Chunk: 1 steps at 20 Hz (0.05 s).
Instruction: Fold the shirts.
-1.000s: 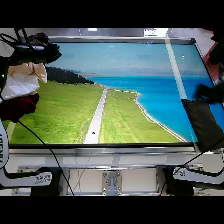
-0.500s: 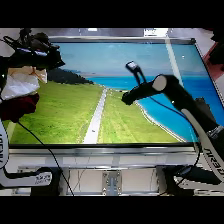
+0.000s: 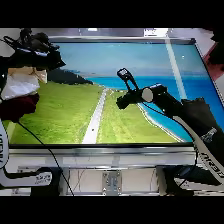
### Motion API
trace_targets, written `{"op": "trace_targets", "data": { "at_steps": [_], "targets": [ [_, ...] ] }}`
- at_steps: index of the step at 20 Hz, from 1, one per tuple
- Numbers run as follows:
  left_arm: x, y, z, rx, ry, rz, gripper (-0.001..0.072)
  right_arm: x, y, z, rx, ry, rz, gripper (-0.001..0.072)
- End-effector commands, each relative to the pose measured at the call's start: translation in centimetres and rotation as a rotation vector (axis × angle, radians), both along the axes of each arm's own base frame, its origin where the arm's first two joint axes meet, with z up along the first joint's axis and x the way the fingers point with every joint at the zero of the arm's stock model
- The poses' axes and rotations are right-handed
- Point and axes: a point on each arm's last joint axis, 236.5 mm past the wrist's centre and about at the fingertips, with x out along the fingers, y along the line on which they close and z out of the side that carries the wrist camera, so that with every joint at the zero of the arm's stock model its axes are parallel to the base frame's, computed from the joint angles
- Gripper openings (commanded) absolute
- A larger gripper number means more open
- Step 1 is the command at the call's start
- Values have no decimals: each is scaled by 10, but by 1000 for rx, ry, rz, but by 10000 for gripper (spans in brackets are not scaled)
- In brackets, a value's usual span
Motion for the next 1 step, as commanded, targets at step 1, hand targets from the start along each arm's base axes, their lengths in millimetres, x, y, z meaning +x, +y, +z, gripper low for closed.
{"op": "trace_targets", "data": {
  "at_steps": [1],
  "targets": [
    [0, 0, 0, 0, 0, -1, 14, 1, 0, -1, -3, -6, -4, 452]
  ]
}}
